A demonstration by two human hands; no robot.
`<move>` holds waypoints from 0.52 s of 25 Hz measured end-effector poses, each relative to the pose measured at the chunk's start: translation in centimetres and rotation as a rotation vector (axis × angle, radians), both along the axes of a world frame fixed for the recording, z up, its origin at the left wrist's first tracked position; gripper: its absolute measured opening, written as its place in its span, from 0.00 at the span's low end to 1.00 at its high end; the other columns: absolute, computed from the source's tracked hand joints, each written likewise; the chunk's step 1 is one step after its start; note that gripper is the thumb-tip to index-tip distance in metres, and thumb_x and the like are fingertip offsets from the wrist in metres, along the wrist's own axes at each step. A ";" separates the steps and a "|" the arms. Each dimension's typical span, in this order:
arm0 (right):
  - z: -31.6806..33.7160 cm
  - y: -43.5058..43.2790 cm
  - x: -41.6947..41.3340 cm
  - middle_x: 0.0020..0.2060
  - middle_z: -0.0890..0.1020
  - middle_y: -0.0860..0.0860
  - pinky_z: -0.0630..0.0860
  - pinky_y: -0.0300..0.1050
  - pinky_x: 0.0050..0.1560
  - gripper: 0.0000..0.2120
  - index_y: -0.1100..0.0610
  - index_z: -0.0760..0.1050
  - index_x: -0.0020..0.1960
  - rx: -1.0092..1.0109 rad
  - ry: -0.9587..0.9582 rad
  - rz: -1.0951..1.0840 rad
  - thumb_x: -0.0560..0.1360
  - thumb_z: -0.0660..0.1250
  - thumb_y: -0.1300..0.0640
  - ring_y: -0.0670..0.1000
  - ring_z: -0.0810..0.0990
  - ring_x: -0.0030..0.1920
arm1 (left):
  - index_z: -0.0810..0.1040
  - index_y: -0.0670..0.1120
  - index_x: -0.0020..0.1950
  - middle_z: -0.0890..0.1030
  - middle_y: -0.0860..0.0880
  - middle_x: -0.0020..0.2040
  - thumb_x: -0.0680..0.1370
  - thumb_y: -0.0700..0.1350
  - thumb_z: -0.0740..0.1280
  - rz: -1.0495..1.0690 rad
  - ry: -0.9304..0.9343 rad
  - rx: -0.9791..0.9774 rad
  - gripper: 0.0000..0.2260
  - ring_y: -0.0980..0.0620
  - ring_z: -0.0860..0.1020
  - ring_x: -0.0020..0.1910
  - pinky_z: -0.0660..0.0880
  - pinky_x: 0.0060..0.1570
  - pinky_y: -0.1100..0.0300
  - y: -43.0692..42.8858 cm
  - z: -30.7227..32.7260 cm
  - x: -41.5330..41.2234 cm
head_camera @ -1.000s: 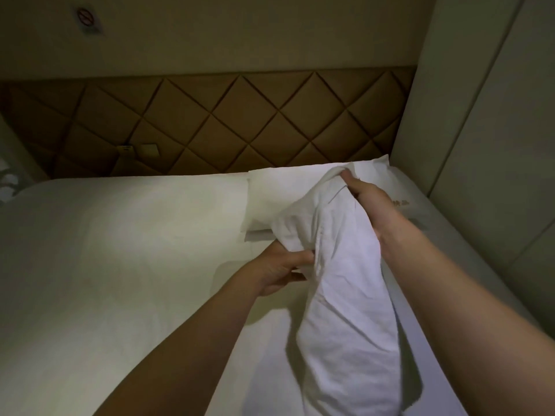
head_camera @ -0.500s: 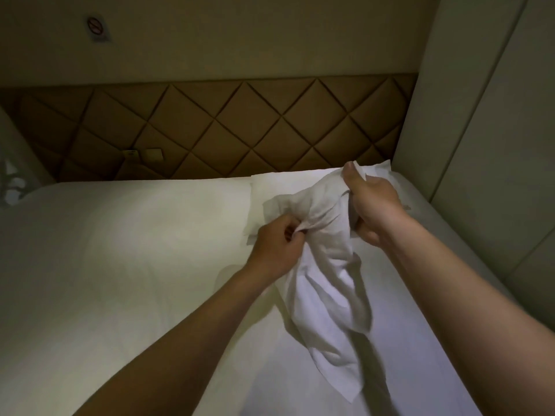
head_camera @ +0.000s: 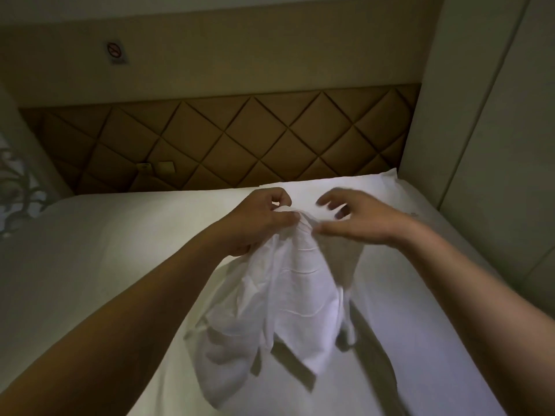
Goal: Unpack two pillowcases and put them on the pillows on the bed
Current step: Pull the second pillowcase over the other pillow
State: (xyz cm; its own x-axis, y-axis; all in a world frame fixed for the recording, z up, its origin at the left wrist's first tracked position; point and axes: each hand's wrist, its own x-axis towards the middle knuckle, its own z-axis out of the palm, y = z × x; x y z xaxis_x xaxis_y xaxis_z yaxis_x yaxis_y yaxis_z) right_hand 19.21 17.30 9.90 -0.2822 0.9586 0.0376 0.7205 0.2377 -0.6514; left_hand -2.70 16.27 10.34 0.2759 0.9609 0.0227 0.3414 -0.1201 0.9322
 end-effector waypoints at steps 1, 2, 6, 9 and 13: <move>-0.4 -0.5 -1.2 0.52 0.78 0.41 0.78 0.43 0.48 0.21 0.45 0.76 0.58 -0.032 0.037 0.101 0.69 0.74 0.39 0.44 0.79 0.49 | 0.73 0.46 0.42 0.77 0.46 0.36 0.76 0.41 0.70 -0.015 0.023 -0.017 0.07 0.51 0.76 0.33 0.75 0.33 0.59 -0.4 0.5 0.1; -1.0 -0.8 -2.4 0.50 0.80 0.40 0.78 0.42 0.47 0.16 0.45 0.79 0.55 0.001 0.078 0.156 0.70 0.74 0.41 0.42 0.80 0.47 | 0.73 0.47 0.40 0.76 0.47 0.34 0.76 0.40 0.70 -0.032 0.043 -0.036 0.08 0.51 0.76 0.32 0.74 0.32 0.59 -0.6 0.9 0.2; -1.1 -0.6 -4.6 0.33 0.81 0.48 0.71 0.45 0.38 0.07 0.54 0.81 0.40 0.204 0.242 0.163 0.76 0.69 0.54 0.46 0.76 0.34 | 0.73 0.46 0.39 0.72 0.52 0.30 0.71 0.40 0.64 -0.115 0.113 -0.088 0.02 0.54 0.70 0.31 0.66 0.30 0.63 -0.9 3.0 -0.7; 0.2 -0.7 -4.2 0.33 0.78 0.56 0.69 0.45 0.35 0.08 0.61 0.78 0.42 0.032 0.369 0.140 0.76 0.68 0.56 0.50 0.75 0.33 | 0.73 0.46 0.39 0.71 0.48 0.33 0.67 0.38 0.61 -0.088 0.154 -0.084 0.04 0.54 0.70 0.31 0.66 0.29 0.63 -0.7 4.7 -1.8; 2.2 -1.1 -5.8 0.33 0.73 0.54 0.67 0.43 0.33 0.07 0.60 0.74 0.40 -0.060 0.574 0.182 0.72 0.68 0.56 0.49 0.72 0.34 | 0.75 0.46 0.40 0.75 0.45 0.40 0.74 0.32 0.65 -0.105 0.219 0.047 0.09 0.52 0.74 0.36 0.73 0.33 0.60 -0.5 6.5 -1.0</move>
State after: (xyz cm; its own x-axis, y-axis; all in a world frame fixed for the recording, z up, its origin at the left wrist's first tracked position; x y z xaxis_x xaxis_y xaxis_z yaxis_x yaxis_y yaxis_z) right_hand 13.43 16.23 12.11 -0.3922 0.9021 0.1800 0.2012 0.2751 -0.9401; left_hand -3.74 15.74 16.89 0.3775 0.9260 -0.0042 0.5182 -0.2075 0.8297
